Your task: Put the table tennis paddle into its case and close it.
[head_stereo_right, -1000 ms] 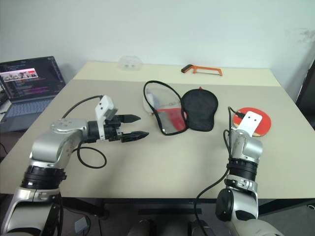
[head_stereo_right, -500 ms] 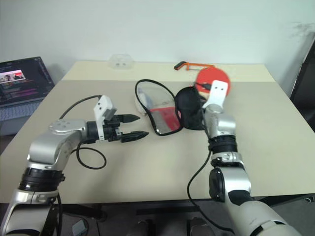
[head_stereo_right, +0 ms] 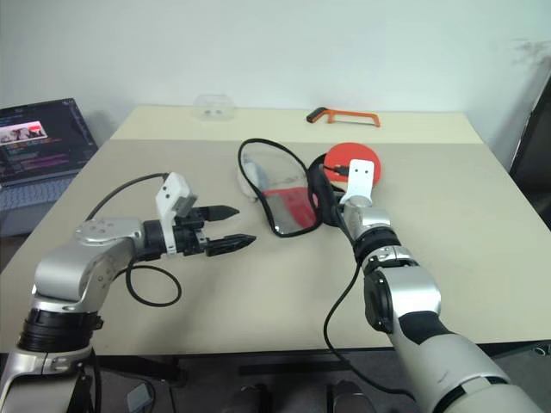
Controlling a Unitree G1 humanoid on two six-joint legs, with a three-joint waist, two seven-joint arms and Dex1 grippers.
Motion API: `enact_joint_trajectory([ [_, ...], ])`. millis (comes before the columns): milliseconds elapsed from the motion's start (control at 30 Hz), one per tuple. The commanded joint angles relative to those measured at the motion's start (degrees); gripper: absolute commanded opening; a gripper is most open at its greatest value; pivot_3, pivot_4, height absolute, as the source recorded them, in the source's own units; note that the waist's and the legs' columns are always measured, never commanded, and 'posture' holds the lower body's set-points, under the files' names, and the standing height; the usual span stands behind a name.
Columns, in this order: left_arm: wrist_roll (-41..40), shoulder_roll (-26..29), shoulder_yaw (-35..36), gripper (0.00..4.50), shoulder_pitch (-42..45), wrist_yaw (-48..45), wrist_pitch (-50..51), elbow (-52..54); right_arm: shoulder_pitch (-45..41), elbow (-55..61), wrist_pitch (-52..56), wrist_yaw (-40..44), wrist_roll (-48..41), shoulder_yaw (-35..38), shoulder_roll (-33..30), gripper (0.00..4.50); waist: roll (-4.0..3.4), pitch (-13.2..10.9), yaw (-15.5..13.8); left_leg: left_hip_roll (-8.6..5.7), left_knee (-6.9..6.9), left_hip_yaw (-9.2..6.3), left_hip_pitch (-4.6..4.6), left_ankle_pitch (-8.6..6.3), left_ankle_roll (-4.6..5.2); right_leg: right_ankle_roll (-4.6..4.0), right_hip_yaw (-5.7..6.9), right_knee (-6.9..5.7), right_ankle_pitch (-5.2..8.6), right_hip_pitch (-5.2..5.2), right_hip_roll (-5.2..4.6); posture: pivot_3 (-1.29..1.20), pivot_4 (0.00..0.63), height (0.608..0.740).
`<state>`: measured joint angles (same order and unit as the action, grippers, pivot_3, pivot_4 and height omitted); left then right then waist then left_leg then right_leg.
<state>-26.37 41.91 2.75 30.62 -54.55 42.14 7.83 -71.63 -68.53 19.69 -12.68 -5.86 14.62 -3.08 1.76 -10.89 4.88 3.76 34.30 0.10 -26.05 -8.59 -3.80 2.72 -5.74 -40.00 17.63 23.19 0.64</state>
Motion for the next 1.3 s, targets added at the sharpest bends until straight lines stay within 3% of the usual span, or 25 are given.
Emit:
enact_joint_trajectory([
  [33,-0.99,1.04,2.03,4.50,-0.11,0.65,-0.07,2.49,-4.34,1.33,-1.36,0.90,-1.00,0.27,0.15,1.06,-0.01,0.00,0.08,0.00,0.00,0.00,0.00,0.00,0.00,0.00,0.00,0.00,0.00,0.00,0.00,0.00,0.150,0.740],
  [333,-1.58,0.73,1.42,4.50,-0.21,1.56,0.04,2.84,-6.98,1.64,-0.79,2.12,-2.53,0.42,1.36,1.06,-0.01,-0.01,0.04,0.00,0.00,-0.01,0.00,0.00,0.00,0.00,0.02,0.00,0.00,0.00,0.00,0.00,0.150,0.740],
  [567,-1.77,1.05,1.66,4.50,-0.61,1.76,0.36,3.35,-5.60,-0.02,0.90,-1.84,-2.25,0.51,0.48,1.06,-0.01,-0.01,-0.09,0.00,0.00,-0.01,0.00,0.00,-0.01,-0.01,0.02,0.00,0.00,0.00,-0.01,0.00,0.150,0.740],
  [1300,-2.05,0.74,1.53,4.50,-0.71,2.51,1.15,4.18,-3.70,-2.70,3.54,0.57,-2.28,0.13,0.91,1.06,-0.01,-0.01,-0.05,0.00,0.00,-0.02,0.00,0.01,-0.01,-0.01,0.03,-0.01,0.00,0.00,0.00,0.00,0.150,0.740],
])
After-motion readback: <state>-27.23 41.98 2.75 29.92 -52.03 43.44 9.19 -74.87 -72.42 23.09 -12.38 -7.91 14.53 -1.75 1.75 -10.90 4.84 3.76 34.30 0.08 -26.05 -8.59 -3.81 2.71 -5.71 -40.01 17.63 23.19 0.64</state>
